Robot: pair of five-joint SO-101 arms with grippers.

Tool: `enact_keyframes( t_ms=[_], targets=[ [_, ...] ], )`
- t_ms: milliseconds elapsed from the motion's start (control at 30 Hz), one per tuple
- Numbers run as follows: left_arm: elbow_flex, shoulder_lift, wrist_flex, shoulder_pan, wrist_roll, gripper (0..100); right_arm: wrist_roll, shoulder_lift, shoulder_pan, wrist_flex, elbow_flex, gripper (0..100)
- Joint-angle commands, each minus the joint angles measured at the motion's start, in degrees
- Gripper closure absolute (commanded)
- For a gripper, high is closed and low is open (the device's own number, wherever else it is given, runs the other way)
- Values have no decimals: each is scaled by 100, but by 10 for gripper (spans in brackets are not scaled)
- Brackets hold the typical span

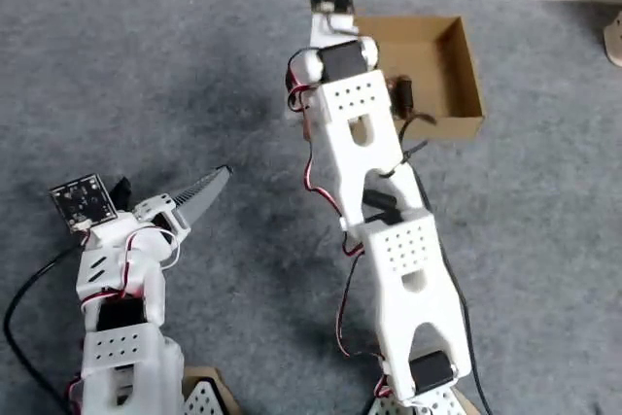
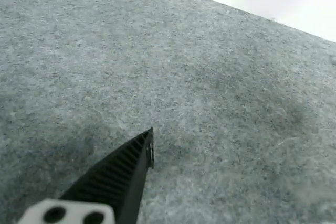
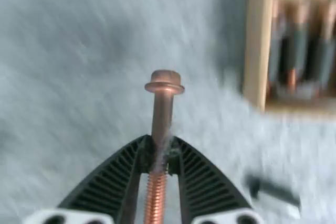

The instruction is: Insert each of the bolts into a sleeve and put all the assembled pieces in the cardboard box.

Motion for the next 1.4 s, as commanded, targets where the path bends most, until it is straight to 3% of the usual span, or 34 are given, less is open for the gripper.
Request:
enact_keyframes(
  t_ms=[0,500,700,933,1167,1367],
  targets=[
    [119,-57,-105,110,-114,405,-149,-1244,-40,-31,1138,994],
    [119,-57,-105,110,-114,405,-738,-2563,-1112,75,2844,994],
    [119,-57,-105,110,-114,405,-738,-3064,-1429,-576,2923,988],
    [119,-57,-105,110,-114,405,-730,-3064,-1684,-453,2923,808],
    [119,-57,-97,110,-114,405,-132,-3073,-1613,-180,2923,807],
    [119,-48,-88,110,-123,405,659,-3116,-646,92,3169,807]
  ],
)
